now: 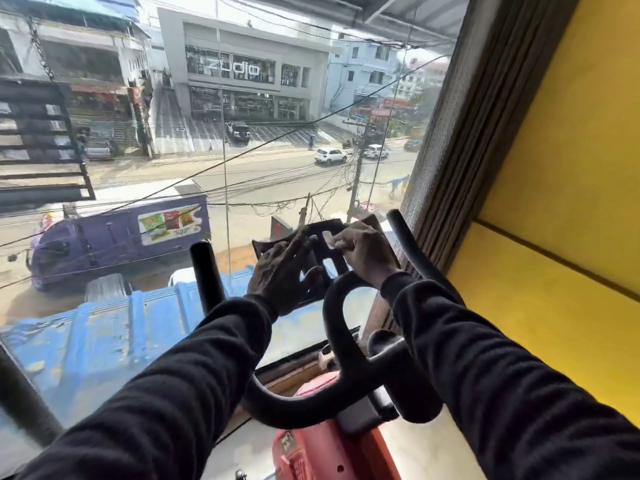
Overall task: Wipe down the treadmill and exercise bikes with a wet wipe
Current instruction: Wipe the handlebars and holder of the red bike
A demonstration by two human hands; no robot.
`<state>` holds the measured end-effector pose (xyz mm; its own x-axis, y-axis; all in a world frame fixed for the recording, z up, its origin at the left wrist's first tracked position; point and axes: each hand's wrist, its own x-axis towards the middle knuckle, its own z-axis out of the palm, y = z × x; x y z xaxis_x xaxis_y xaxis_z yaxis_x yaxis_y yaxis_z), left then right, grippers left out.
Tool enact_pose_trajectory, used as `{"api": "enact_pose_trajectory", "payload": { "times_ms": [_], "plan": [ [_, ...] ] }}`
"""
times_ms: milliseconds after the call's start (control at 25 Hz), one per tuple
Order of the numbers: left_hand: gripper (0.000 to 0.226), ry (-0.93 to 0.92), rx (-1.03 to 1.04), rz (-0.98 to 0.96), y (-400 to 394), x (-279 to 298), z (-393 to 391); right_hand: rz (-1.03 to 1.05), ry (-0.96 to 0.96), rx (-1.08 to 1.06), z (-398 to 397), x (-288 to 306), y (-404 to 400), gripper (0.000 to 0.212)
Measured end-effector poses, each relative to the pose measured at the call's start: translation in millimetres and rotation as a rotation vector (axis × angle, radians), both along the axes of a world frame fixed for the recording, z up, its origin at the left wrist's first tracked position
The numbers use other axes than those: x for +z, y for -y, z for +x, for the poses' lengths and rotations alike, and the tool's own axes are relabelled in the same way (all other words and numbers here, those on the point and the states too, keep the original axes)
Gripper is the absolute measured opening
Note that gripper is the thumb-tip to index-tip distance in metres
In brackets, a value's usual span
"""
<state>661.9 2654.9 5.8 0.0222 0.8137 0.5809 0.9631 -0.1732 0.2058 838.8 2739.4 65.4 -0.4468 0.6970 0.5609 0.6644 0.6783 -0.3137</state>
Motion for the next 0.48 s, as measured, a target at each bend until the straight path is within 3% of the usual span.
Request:
{"api": "enact_pose_trajectory", "payload": {
  "times_ms": [160,320,480],
  "plan": [
    [0.071,0.032,0.01,-0.072,1.0,4.7,-0.3,-0.151,0.124,0.008,20.0,7.4,5.0,0.01],
    [0.077,-0.005,0.03,-0.107,6.1,18.2,7.1,-0.02,0.025,-0.143,-2.3,11.5,-3.4,0.022],
    [0.073,-0.026,0.003,-0.115,-4.2,36.8,14.8,0.003,0.174,0.029,8.2,-5.6,-2.5,0.026]
  ]
}}
